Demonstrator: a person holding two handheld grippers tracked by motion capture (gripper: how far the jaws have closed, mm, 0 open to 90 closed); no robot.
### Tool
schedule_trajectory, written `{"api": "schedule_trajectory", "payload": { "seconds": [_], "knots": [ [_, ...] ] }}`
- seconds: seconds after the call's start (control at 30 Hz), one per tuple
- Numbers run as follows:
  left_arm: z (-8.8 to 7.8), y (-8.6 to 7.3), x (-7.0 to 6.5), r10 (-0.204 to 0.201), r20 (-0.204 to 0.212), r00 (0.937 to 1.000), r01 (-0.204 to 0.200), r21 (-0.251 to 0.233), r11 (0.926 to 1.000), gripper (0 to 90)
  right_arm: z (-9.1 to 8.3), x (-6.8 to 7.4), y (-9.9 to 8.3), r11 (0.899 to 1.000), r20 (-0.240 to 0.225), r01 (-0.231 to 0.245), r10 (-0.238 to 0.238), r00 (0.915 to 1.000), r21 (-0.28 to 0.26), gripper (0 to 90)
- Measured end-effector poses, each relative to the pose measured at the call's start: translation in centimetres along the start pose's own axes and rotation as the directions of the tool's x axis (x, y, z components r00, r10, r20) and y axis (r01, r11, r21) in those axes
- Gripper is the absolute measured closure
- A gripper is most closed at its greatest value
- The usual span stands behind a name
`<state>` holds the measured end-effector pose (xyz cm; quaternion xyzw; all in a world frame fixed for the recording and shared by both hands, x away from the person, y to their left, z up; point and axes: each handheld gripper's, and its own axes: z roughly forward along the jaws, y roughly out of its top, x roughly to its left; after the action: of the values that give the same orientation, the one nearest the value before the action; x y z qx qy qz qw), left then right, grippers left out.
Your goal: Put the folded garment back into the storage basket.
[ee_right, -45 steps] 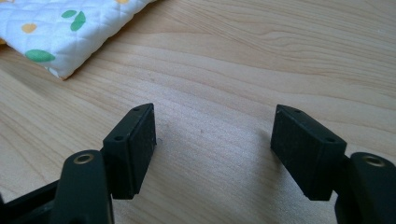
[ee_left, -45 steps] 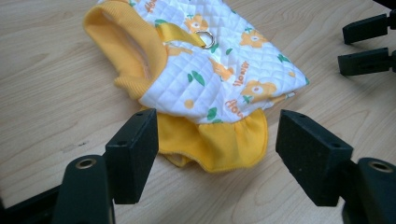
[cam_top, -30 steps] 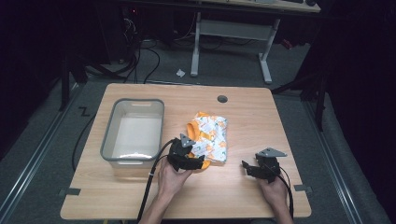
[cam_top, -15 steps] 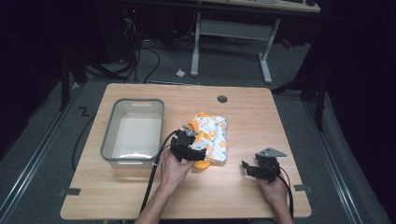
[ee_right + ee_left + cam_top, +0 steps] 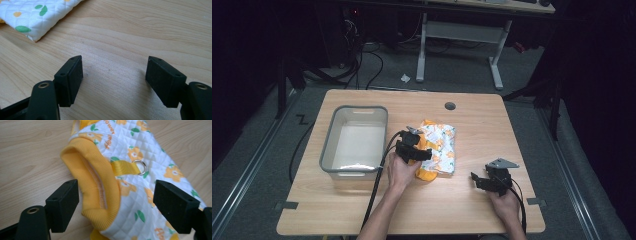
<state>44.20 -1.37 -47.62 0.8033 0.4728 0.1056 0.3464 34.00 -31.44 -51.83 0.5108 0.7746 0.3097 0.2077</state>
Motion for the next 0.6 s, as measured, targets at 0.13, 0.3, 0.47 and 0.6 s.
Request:
{"api": "schedule_trajectory", "payload": {
  "seconds": [0.13,0.3,0.47,0.6],
  "knots": [
    [1.0,-0.1,0.6,-0.026,0.001,0.9997,0.026,0.017,0.9995,21.6,0.0,0.0,0.0,1.0,0.0,-0.001,0.001,1.0,0.0,30.4],
    [1.9,-0.2,0.5,-0.018,0.0,0.9998,0.018,0.031,0.9994,22.1,0.0,0.0,0.0,1.0,0.0,0.0,0.0,1.0,0.0,30.4],
    [2.8,-0.4,0.5,-0.019,-0.024,0.9995,0.021,0.05,0.9985,24.8,0.0,0.0,0.0,1.0,0.0,0.0,0.0,1.0,0.0,30.4],
    [3.2,-0.5,0.2,-0.02,-0.026,0.9995,0.022,0.048,0.9986,26.2,0.0,0.0,0.0,1.0,0.0,0.001,-0.001,1.0,0.001,30.4]
  ]
}}
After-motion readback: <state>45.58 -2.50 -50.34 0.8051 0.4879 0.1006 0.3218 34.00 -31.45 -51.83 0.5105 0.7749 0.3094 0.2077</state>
